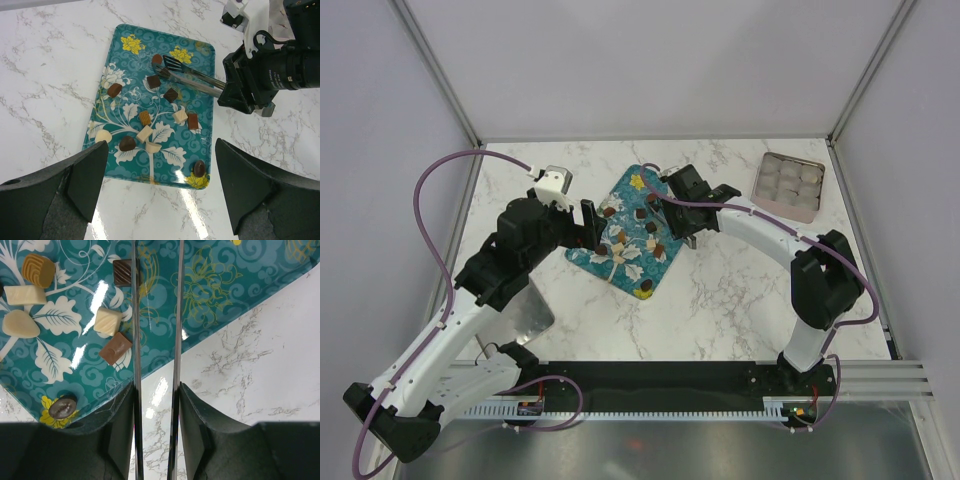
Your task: Pack the chocolate
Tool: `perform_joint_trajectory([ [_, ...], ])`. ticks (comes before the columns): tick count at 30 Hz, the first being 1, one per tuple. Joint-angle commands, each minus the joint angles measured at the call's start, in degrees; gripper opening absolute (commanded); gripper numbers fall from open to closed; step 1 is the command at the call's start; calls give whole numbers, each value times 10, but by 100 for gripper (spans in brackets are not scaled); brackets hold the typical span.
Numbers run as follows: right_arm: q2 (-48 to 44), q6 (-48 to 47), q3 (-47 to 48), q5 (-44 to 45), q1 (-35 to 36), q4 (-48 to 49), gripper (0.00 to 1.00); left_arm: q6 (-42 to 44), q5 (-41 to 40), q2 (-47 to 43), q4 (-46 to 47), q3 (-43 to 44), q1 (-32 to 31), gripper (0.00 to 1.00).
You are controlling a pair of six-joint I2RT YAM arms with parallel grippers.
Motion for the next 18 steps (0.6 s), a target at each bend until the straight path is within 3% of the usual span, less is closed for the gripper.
perform_joint_trajectory([
  [1,-4,3,6,3,4,12,44,13,-8,-4,9,7,2,95],
  [18,-31,7,30,18,4,-30,40,13,-8,-4,9,7,2,95],
])
